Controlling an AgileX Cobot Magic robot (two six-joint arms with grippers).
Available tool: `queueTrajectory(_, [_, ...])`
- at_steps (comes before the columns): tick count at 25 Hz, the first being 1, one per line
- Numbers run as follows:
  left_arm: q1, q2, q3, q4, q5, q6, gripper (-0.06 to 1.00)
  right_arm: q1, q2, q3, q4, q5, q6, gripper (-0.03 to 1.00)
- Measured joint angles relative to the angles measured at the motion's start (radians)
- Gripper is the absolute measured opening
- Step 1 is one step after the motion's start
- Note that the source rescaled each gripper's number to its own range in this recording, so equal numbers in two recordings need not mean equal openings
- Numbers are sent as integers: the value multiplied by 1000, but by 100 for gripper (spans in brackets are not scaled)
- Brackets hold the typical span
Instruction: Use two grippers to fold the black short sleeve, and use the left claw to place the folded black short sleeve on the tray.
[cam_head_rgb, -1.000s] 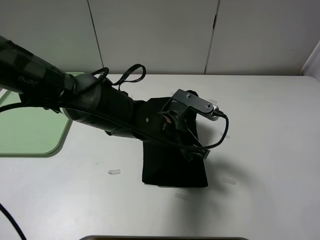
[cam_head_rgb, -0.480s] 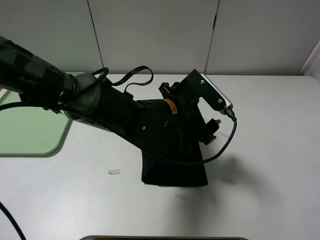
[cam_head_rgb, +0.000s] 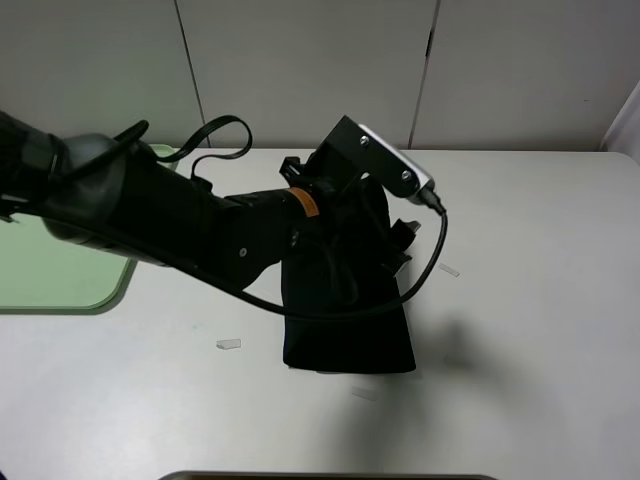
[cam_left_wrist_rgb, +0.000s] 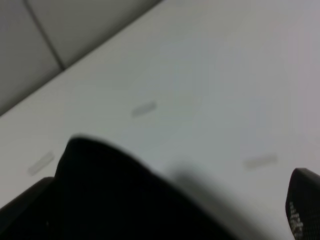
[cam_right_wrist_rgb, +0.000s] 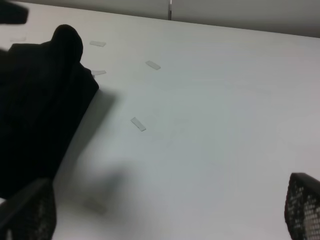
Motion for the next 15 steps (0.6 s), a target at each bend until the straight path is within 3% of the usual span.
queueTrajectory(4, [0,0,79,-83,-53,45,88,0,0,0,0,0,0,100])
queueTrajectory(9, [0,-1,122,-112,-148,64,88,0,0,0,0,0,0,100])
queueTrajectory(12, [0,-1,150,-205,-248,99,88,0,0,0,0,0,0,100])
queueTrajectory(15, [0,-1,157,-263,-277,122,88,0,0,0,0,0,0,100])
